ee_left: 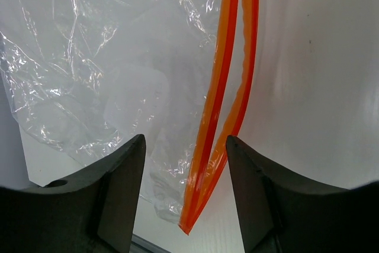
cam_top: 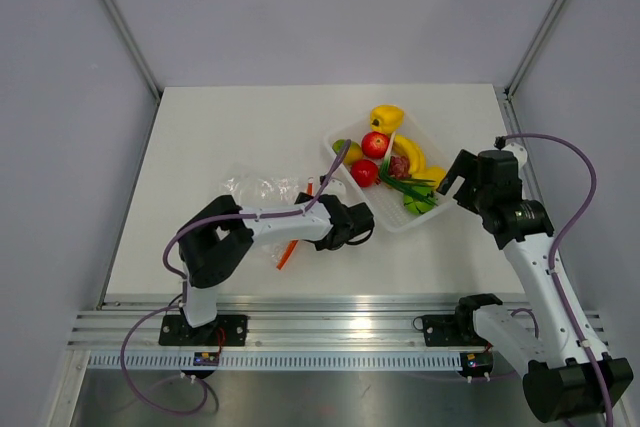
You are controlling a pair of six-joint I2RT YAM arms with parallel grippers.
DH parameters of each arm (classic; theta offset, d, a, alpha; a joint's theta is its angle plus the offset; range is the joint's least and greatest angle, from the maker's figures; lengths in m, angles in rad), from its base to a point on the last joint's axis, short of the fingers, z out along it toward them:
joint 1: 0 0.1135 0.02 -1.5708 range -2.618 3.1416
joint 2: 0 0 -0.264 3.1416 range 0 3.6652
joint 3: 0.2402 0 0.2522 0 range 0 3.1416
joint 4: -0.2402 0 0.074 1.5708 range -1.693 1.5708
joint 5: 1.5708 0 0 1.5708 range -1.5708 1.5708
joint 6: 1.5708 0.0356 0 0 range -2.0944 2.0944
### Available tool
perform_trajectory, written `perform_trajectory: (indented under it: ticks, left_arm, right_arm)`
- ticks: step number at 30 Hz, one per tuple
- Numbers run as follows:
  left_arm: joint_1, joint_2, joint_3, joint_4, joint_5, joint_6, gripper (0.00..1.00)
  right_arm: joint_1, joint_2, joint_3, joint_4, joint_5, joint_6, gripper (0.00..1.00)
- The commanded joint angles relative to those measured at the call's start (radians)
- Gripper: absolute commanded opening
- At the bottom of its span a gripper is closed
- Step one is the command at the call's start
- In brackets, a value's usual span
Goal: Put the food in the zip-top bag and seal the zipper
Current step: Pick up the zipper food storage bag at the center of the board.
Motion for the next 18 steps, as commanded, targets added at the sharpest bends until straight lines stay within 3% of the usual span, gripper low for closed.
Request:
perform_trajectory:
  ticks: [1,9,12,13,15,18]
  left_arm:
    - [0.015,0.016,-0.015,0.0,-0.073,-0.045,0.59]
    - [0.042,0.045,-0.026,0.007,-0.087,-0.048,0.52]
    - [0.056,0.052,-0.022,0.011,-0.089,-0.041,0.33]
    - [0.061,0.047,-0.02,0.007,-0.09,-0.039,0.16]
    - [0.062,0.026,-0.013,0.008,-0.084,-0.016,0.03]
    - [0.061,-0.08,-0.019,0.057,-0.003,0.071,0.0]
  right_arm:
    - [-0.002,-0.004,-0.004,0.034,-0.022,0.007,1.0]
    - [-0.002,0.001,-0.014,0.034,-0.04,0.01,0.99]
    - [-0.002,-0.002,-0.021,0.035,-0.05,0.008,1.0]
    - [0.0,-0.005,-0.022,0.037,-0.056,0.007,0.99]
    - [-0.002,-0.007,-0.024,0.045,-0.103,-0.019,0.99]
    - [0.0,-0.013,-0.025,0.061,-0.174,-0.041,0.99]
